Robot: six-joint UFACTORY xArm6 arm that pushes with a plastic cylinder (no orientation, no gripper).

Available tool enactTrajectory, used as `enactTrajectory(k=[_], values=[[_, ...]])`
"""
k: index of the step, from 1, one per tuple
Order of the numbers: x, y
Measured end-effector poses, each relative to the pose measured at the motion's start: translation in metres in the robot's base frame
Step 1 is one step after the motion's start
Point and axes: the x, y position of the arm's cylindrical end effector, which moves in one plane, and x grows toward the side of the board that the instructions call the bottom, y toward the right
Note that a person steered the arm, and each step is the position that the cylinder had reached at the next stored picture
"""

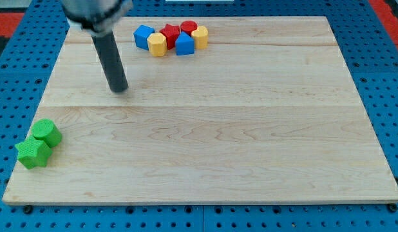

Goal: Move the green star near to the group of blocks

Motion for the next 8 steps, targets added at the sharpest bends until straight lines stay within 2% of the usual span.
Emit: enactTrajectory(k=[1,2,3,4,5,6,7,8], values=[[0.111,0.005],[0.176,-0.034],[0.161,-0.119],[0.113,-0.105],[0.144,-0.101],[0.174,-0.123],[0.153,-0.168],[0.119,-0.163]])
